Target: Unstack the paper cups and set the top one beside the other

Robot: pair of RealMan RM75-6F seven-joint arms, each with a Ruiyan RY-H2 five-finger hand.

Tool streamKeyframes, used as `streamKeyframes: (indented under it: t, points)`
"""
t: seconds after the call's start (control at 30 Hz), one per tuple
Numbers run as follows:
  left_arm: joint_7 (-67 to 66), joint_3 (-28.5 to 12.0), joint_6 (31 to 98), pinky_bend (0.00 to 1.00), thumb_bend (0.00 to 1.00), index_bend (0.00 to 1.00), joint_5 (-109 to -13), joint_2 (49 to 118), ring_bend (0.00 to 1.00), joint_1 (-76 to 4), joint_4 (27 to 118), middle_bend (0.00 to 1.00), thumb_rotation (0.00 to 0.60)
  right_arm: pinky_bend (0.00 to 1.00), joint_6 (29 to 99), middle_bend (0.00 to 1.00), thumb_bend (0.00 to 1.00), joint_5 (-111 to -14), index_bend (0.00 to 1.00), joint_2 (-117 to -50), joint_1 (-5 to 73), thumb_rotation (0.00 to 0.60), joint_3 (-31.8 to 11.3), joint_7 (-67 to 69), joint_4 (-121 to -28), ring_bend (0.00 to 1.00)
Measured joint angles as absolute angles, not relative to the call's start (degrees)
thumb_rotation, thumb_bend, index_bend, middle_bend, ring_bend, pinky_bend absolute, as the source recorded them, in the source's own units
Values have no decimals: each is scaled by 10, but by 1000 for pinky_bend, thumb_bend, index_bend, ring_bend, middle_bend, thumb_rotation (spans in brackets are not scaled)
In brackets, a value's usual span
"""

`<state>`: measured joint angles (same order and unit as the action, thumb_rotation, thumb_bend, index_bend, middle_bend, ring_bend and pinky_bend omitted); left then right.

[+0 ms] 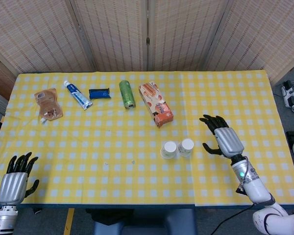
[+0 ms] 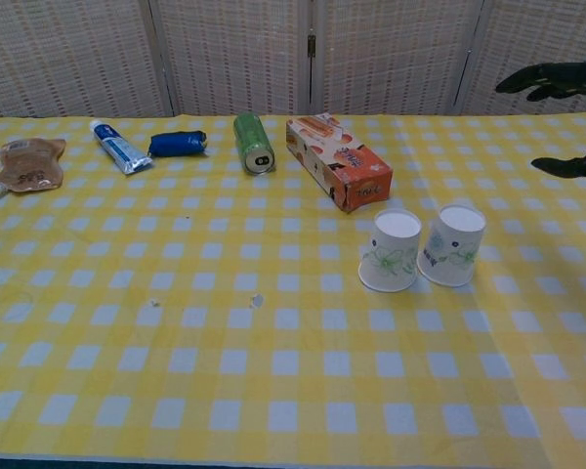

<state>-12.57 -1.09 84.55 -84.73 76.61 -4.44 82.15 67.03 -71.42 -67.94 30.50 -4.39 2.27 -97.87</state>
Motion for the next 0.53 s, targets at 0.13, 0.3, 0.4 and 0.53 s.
streamKeyframes:
  t: [0.13,0.3,0.4,0.53]
  points:
    - [-129,-12,852,0,384,186,-856,769,102,-45,824,103,600,26,750,23,395,-775,64,-669,238,600,-18,60,-965,25]
    - [-138,-12,864,0,384,174,-868,772,99,-46,831,103,600,0,822,0,395,-838,1,-662,174,600,15,107,-929,0]
    - [-144,-12,870,0,384,173,-873,772,99,-45,837,103,600,0,858,0,395,-865,0,-669,143,600,28,127,-903,0]
    - [-149,-13,877,0,384,165,-878,774,97,-45,841,103,600,0,884,0,395,-889,0,-679,115,600,39,156,-875,0]
